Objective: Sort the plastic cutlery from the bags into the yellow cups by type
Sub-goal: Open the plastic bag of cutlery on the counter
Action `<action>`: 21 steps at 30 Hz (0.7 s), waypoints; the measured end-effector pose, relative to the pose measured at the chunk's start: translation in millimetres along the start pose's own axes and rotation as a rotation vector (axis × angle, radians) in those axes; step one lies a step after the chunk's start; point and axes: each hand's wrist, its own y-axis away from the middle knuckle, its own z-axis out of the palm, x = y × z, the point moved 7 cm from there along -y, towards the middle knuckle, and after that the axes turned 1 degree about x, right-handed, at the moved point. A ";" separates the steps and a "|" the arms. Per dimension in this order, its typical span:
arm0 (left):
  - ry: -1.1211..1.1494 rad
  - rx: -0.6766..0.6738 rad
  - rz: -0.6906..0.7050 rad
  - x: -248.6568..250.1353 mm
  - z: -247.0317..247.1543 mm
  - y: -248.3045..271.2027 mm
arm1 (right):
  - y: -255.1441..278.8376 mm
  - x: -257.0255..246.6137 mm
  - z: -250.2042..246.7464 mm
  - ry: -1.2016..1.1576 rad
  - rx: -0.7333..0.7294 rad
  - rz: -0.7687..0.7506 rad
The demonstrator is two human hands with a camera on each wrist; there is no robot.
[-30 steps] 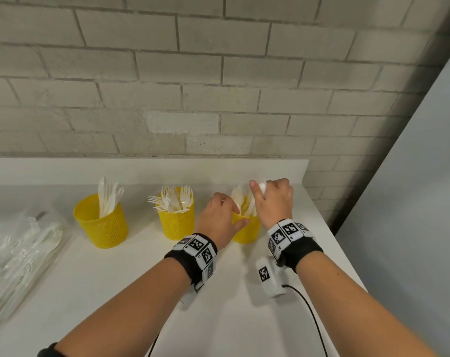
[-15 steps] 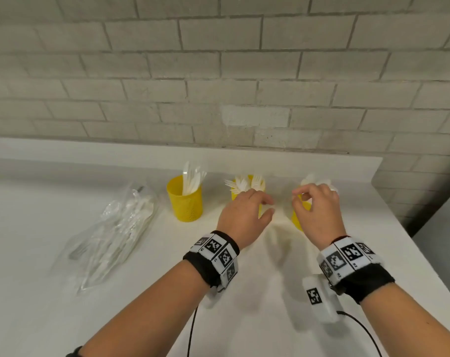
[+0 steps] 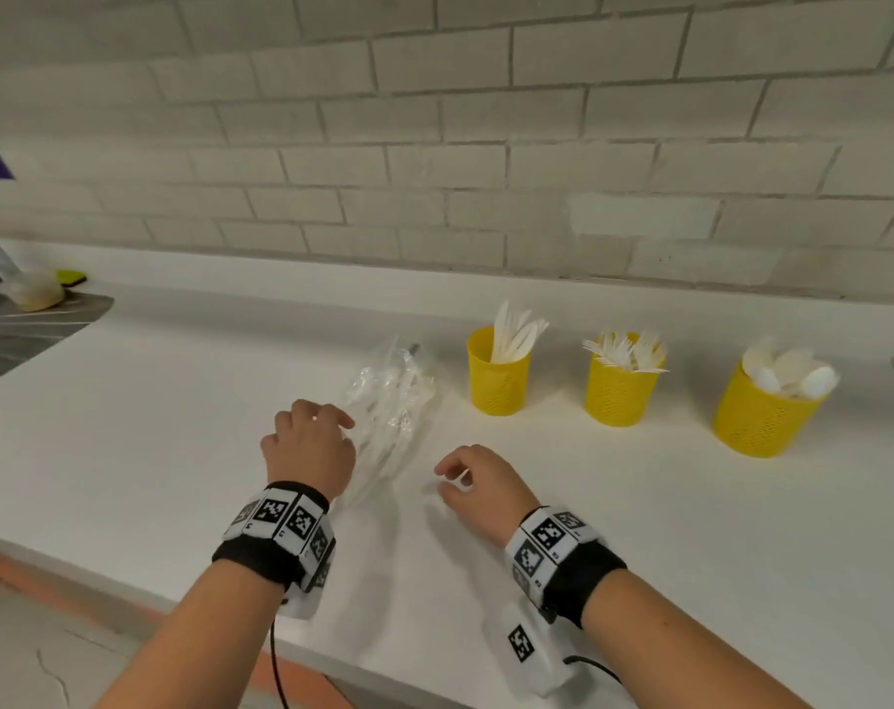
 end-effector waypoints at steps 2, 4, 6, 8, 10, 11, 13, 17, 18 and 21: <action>0.065 -0.097 -0.073 -25.4 5.8 0.9 | -2.6 -12.1 21.9 -0.001 -0.045 0.000; 0.129 -0.166 -0.050 -35.3 9.7 1.2 | -3.3 -22.9 37.8 -0.016 -0.070 -0.005; 0.200 -0.198 -0.011 -35.5 7.4 4.0 | -1.2 -32.7 49.7 -0.050 -0.085 -0.011; 0.315 -0.232 0.025 -26.8 2.0 9.5 | 3.1 -41.6 57.2 -0.125 -0.078 -0.031; 0.436 -0.257 0.087 -8.9 -7.9 17.0 | 9.8 -50.1 56.0 -0.232 -0.020 -0.059; 0.498 -0.277 0.119 1.2 -13.6 21.4 | 13.1 -53.4 51.4 -0.271 0.037 -0.075; 0.651 -0.342 0.150 20.1 -21.2 29.5 | 21.0 -57.2 34.7 -0.300 0.178 -0.105; 0.769 -0.431 0.270 53.6 -22.5 34.6 | 44.0 -56.4 -13.6 -0.255 0.411 -0.158; 0.735 -0.422 0.336 62.5 -22.1 34.4 | 49.4 -53.7 -26.2 -0.241 0.453 -0.150; 0.489 -0.268 0.564 90.6 -19.1 33.6 | 72.6 -35.9 -71.2 -0.278 0.612 -0.086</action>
